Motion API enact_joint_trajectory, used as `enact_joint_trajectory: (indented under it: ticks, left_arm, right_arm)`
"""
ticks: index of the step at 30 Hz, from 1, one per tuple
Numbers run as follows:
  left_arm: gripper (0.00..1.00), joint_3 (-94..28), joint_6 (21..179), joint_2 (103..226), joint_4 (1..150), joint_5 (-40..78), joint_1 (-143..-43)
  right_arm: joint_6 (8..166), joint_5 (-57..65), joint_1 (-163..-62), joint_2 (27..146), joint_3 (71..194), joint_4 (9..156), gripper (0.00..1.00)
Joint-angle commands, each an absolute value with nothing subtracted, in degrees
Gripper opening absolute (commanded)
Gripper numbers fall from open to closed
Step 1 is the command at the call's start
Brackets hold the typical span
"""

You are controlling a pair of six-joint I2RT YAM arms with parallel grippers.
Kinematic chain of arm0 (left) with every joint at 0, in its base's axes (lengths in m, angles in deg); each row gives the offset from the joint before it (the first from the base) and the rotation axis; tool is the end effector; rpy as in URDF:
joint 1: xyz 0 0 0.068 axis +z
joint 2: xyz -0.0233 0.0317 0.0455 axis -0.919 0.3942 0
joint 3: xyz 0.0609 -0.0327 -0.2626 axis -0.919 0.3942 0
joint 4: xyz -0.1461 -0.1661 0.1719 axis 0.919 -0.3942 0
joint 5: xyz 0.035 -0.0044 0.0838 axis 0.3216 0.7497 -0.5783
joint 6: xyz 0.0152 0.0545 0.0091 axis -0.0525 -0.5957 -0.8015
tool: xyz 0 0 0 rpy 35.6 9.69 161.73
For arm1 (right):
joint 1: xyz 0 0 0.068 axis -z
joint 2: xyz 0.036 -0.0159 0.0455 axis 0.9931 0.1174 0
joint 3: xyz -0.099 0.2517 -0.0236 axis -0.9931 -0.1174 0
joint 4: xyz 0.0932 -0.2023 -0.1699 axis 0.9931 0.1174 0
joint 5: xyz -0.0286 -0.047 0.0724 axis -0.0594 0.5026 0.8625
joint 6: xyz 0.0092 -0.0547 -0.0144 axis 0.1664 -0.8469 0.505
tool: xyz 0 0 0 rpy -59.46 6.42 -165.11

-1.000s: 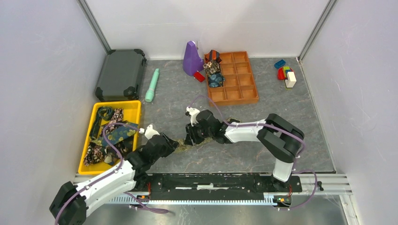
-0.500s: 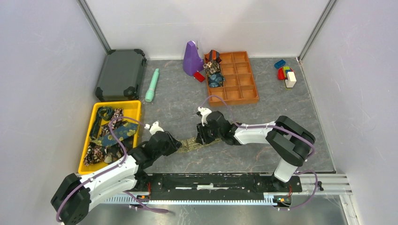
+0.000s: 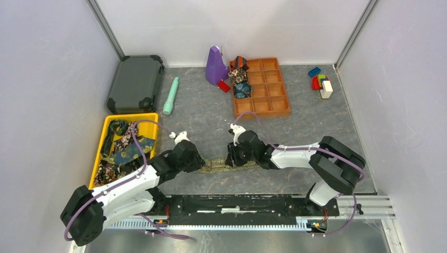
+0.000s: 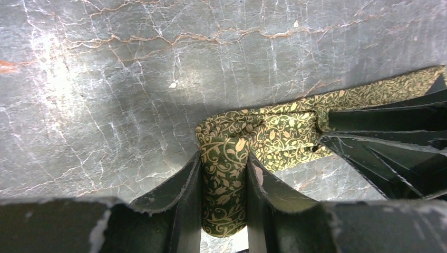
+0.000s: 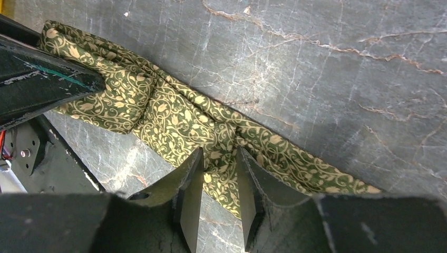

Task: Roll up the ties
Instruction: Roll the tie at the center of the board.

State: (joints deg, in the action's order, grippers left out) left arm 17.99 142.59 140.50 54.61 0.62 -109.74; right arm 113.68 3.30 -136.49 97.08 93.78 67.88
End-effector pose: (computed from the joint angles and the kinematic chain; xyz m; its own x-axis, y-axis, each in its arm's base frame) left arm 0.1443 -0.1248 0.1509 -0.8000 -0.3460 -0.4902 -0.1062 0.8857 -0.4519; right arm 0.1858 0.2571 0.1196 -0.7942 -0.1517 -0.5885 -0.4960 0.7213 0.4834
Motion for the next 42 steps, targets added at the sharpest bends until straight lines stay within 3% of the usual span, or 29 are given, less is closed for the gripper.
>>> enact_joint_trajectory:
  ticks: [1, 5, 11, 30, 42]
  left_arm:
    - [0.22, 13.44, 137.51, 143.02, 48.91, -2.07, -110.45]
    - [0.22, 10.33, 136.58, 145.62, 46.11, -4.19, -111.39]
    - [0.21, 4.76, 136.84, 150.29, 40.11, -10.52, -114.33]
    - [0.2, -3.44, 137.88, 158.91, 33.83, -17.9, -120.3]
    - [0.18, -7.25, 137.82, 163.25, 27.39, -23.93, -122.55]
  right_arm:
    - [112.01, 0.59, -137.13, 94.28, 97.66, 74.6, 0.37]
    - [111.44, 1.04, -138.13, 93.79, 100.57, 74.6, 0.38]
    - [112.99, 3.85, -138.89, 96.31, 102.27, 71.04, 0.32]
    - [122.06, 17.39, -140.47, 110.07, 102.5, 46.04, 0.19]
    - [114.77, 10.63, -135.94, 98.23, 95.63, 58.16, 0.18]
